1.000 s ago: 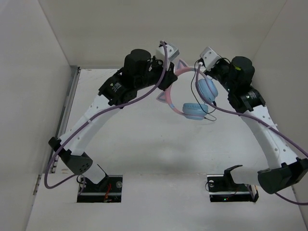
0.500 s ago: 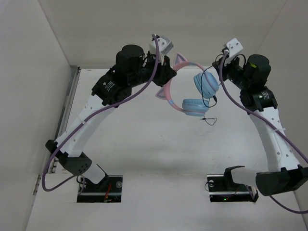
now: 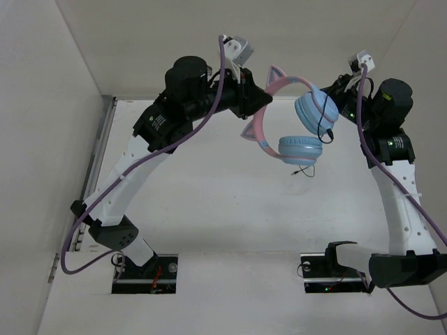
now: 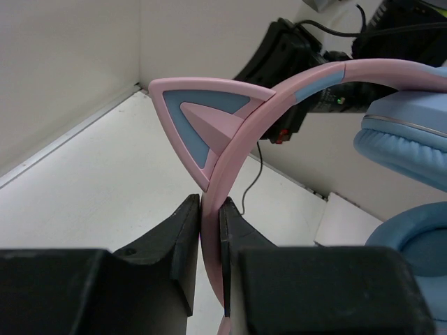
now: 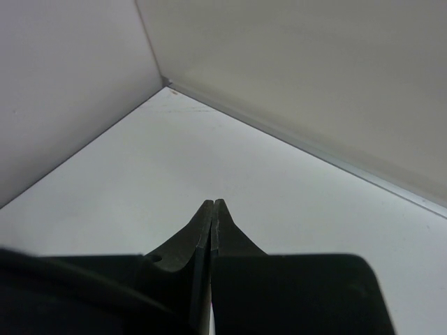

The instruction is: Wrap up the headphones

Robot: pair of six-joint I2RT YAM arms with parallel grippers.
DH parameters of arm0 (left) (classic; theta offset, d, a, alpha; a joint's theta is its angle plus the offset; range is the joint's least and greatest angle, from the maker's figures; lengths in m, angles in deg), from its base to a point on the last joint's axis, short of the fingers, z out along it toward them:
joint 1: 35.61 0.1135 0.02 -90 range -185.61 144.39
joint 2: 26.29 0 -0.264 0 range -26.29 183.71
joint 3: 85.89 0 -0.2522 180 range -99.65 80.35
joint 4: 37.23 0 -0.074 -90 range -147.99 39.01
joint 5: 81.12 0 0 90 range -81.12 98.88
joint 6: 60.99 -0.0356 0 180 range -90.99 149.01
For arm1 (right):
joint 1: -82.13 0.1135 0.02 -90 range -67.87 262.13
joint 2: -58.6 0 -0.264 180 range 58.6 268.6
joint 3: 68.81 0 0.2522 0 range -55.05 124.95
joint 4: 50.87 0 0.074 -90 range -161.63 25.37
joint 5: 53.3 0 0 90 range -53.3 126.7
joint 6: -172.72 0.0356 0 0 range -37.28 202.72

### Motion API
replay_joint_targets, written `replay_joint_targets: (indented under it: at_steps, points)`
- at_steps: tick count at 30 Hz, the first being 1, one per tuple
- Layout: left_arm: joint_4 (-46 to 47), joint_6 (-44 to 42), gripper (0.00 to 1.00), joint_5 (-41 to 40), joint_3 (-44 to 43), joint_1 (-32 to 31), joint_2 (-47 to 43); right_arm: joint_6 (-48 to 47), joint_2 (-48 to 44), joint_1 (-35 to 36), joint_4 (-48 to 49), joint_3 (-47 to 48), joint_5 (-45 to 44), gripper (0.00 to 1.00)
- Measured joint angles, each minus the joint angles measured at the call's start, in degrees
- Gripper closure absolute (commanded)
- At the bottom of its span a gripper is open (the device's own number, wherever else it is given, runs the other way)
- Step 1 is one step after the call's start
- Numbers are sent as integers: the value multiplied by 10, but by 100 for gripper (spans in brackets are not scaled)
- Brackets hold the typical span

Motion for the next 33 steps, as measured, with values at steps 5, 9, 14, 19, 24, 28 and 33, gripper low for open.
replay_joint_targets:
  at_steps: [5,9,14,19,24,28,33]
  points:
    - [-1,-6,100,16,27,-29,0,25,-1,-9,4,0,13,100]
    - [-12,-29,100,13,64,-38,0,31,-3,-9,4,0,14,100]
    - [-30,-56,100,-2,87,-41,0,31,-3,-9,4,0,14,100]
    - [-32,-67,100,-9,82,-43,0,31,-3,-8,4,0,14,100]
    - [-42,-75,100,-9,48,-60,2,29,-1,-7,4,0,12,100]
    - [-42,-74,100,1,25,-75,2,26,4,-4,3,0,11,100]
    - [-41,-66,100,11,6,-77,7,24,10,6,2,-1,9,100]
